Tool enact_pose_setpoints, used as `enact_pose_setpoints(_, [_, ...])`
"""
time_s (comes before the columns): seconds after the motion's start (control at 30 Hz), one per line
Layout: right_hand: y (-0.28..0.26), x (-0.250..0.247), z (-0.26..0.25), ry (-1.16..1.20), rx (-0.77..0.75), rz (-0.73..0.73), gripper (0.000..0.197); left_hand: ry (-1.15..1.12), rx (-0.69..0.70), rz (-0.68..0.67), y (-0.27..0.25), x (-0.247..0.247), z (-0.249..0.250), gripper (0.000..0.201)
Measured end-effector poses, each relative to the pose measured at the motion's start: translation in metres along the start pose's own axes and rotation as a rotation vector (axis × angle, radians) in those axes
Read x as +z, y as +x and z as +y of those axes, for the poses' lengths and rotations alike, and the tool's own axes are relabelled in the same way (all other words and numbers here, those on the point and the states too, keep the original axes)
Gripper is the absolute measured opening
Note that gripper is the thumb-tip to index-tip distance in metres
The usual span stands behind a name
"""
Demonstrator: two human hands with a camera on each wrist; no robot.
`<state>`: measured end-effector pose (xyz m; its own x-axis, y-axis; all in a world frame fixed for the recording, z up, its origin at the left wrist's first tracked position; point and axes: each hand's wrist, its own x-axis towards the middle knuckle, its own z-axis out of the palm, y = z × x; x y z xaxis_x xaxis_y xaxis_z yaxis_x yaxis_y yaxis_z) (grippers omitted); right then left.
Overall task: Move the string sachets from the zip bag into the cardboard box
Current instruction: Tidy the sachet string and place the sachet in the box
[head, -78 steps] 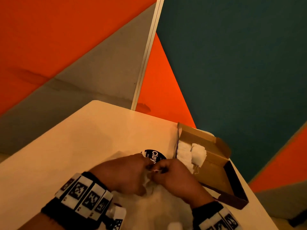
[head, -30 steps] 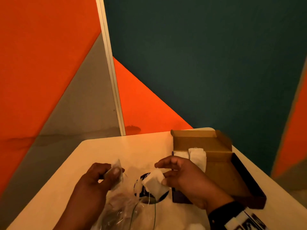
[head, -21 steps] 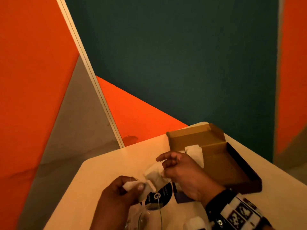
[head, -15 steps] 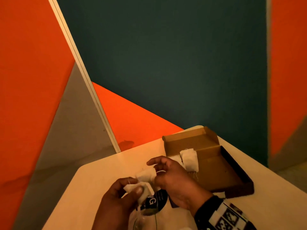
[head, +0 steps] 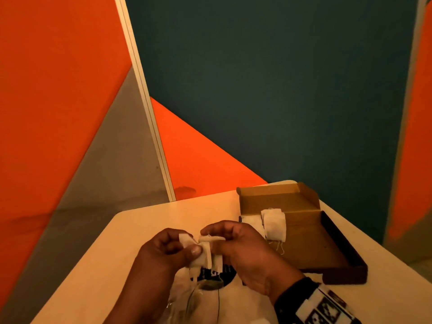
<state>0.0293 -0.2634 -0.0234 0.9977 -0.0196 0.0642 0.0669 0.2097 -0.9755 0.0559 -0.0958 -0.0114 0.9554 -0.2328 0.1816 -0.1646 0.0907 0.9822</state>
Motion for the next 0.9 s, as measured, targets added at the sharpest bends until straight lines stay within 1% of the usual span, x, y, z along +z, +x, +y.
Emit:
enact_pose_setpoints(0.07, [0.001,0.002,0.002,-0.042,-0.026,0.045,0.02,0.017,0.014,-0.019,-0.001,-0.003,0.003,0.03])
enact_pose_setpoints(0.2, [-0.001,0.001,0.001,-0.09,-0.1,0.098,0.01,-0.01,-0.022,-0.088,-0.004,-0.005,0.004,0.032])
enact_pose_setpoints(0.27, [-0.001,0.0,0.001,-0.132,-0.116,0.119,0.013,0.004,-0.031,-0.09,-0.004,-0.005,0.003,0.032])
enact_pose_setpoints(0.33, [0.001,-0.002,0.001,-0.174,-0.114,0.134,0.02,0.056,-0.012,-0.076,-0.004,-0.006,0.004,0.025])
enact_pose_setpoints(0.4, [0.001,-0.005,0.0,-0.192,-0.099,0.108,0.024,0.152,0.02,-0.067,-0.005,-0.009,0.007,0.012])
enact_pose_setpoints(0.43, [0.0,-0.007,-0.001,-0.193,-0.09,0.082,0.024,0.202,0.034,-0.071,-0.005,-0.011,0.008,0.01])
enact_pose_setpoints(0.53, [-0.004,-0.015,-0.008,-0.256,-0.095,0.021,0.017,0.328,0.066,-0.108,-0.006,-0.02,0.014,0.01])
enact_pose_setpoints(0.6, [-0.008,-0.021,-0.014,-0.354,-0.113,0.034,0.012,0.36,0.076,-0.113,-0.005,-0.024,0.016,0.012])
enact_pose_setpoints(0.73, [-0.006,-0.033,-0.016,-0.513,-0.129,0.107,0.011,0.363,0.098,-0.075,-0.002,-0.033,0.017,0.012])
enact_pose_setpoints(0.8, [-0.004,-0.039,-0.016,-0.509,-0.127,0.152,0.015,0.325,0.1,-0.05,-0.001,-0.039,0.018,0.011])
enact_pose_setpoints(0.87, [-0.002,-0.045,-0.016,-0.452,-0.12,0.201,0.018,0.267,0.096,-0.018,0.003,-0.046,0.017,0.009])
enact_pose_setpoints(0.9, [-0.001,-0.047,-0.017,-0.419,-0.114,0.224,0.017,0.232,0.092,-0.004,0.004,-0.049,0.017,0.009])
